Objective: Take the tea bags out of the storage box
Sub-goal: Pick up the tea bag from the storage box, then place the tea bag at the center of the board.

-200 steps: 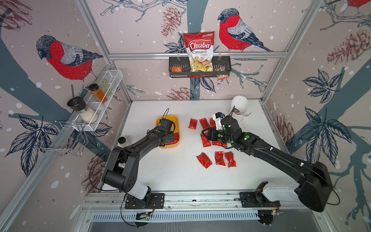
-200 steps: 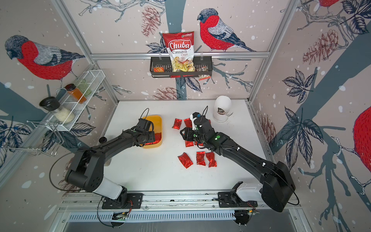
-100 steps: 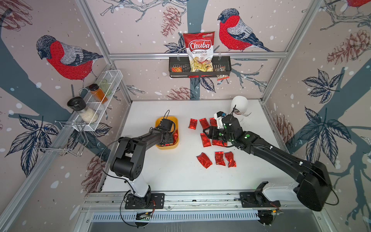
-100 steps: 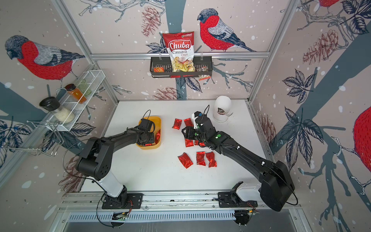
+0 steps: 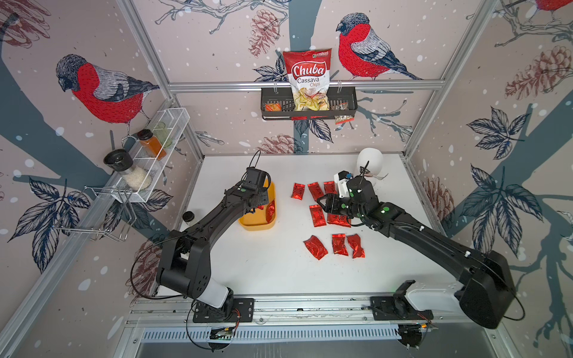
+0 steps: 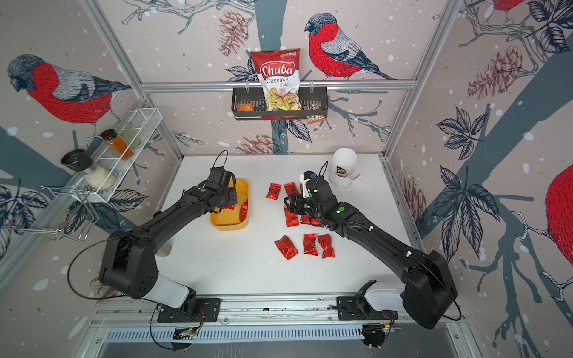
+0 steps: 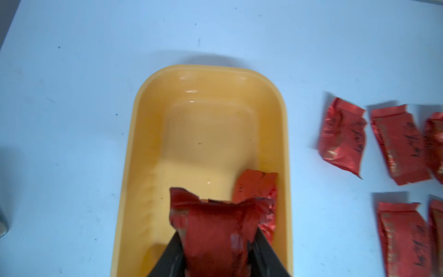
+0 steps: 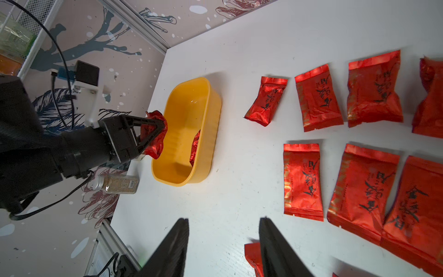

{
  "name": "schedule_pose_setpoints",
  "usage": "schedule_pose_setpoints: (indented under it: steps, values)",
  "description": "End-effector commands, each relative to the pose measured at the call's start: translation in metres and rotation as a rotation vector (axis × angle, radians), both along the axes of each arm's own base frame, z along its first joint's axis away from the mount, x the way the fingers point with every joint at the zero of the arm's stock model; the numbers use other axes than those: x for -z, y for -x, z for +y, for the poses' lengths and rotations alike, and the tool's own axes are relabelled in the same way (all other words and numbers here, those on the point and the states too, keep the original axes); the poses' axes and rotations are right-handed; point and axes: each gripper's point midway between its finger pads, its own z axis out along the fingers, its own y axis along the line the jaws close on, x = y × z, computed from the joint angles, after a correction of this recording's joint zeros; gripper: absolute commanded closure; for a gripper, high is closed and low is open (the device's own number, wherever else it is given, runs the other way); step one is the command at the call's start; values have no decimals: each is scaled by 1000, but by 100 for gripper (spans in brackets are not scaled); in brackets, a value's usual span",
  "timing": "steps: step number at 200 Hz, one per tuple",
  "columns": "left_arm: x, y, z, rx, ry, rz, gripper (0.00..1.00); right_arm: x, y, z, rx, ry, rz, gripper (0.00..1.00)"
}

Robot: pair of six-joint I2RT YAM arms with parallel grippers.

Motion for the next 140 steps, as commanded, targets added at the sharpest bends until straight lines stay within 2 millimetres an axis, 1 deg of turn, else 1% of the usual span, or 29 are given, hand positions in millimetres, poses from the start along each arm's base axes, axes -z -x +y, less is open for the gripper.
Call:
schedule_pose_setpoints:
  steps: [1, 9, 10, 12, 24, 44, 56, 80, 108, 126, 140]
  values:
    - [-5, 2, -32, 53, 39, 28, 62, -8, 0, -5, -3, -22, -24, 47]
    - [-5, -1, -49, 80, 61, 32, 62, -3, -1, -9, 5, -16, -16, 47]
    - [-4, -2, -51, 83, 64, 33, 62, -8, 0, -10, 7, -23, -26, 47]
    - [-4, -2, -55, 88, 67, 33, 62, -12, 1, -12, 9, -29, -34, 47]
    - [3, -6, -80, 121, 86, 44, 62, -14, 2, -19, 20, -32, -41, 47]
    - [25, -9, -115, 160, 98, 81, 62, -16, 6, -30, 38, -32, -48, 47]
    - [41, -9, -129, 168, 96, 105, 62, -17, 8, -38, 51, -32, -50, 47]
    - [71, -8, -141, 164, 98, 150, 62, -19, 12, -54, 79, -34, -62, 47]
    - [97, 0, -151, 167, 89, 193, 60, -19, 14, -69, 112, -39, -74, 46]
    - [107, 5, -152, 164, 84, 208, 59, -19, 14, -74, 119, -40, -75, 46]
    - [107, 6, -151, 162, 81, 210, 51, -18, 13, -76, 120, -43, -75, 46]
